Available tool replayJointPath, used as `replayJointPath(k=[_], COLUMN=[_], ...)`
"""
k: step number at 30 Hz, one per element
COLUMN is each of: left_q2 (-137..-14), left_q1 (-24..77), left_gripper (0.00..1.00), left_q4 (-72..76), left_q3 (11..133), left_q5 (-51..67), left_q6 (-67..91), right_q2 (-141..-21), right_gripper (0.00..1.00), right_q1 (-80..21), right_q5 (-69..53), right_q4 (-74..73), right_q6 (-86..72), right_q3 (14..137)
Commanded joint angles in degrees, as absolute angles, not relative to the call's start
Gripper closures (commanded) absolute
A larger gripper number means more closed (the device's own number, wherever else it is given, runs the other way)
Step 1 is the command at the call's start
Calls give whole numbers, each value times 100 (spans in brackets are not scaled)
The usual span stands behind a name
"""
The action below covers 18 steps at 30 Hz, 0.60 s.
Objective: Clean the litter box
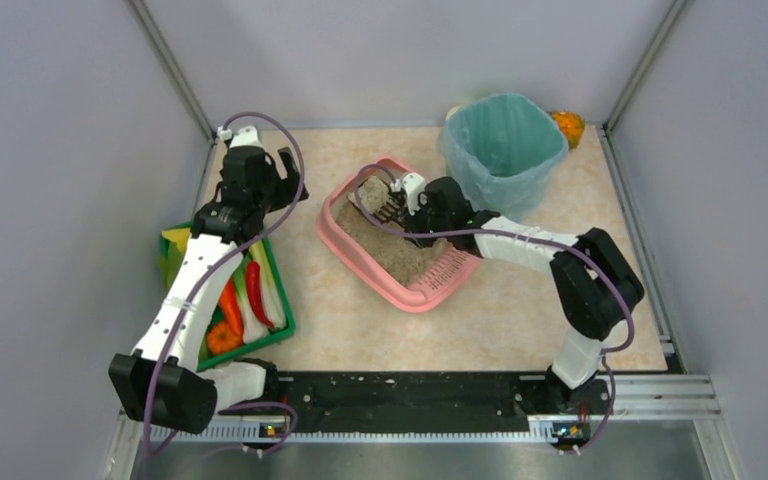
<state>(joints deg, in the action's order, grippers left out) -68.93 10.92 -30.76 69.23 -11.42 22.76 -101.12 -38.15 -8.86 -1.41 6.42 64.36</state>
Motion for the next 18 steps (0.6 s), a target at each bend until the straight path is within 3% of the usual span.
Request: replayJointPath(k=[1, 18], left_q2=[-6898, -6805], left_q1=[1072, 1072], left_gripper=[8, 8], left_q4=[-2763, -2417], left_q3=[7141, 6824], left_q5=[-1169, -1254], left_q6=[2246, 2168], right_q2=[-9478, -8283], right_gripper=[100, 100], right_q1=[-3735, -3727], right_q5=[-1009, -1053], right_q4=[442, 669], right_q6=[721, 614], right_q3=[6216, 5136])
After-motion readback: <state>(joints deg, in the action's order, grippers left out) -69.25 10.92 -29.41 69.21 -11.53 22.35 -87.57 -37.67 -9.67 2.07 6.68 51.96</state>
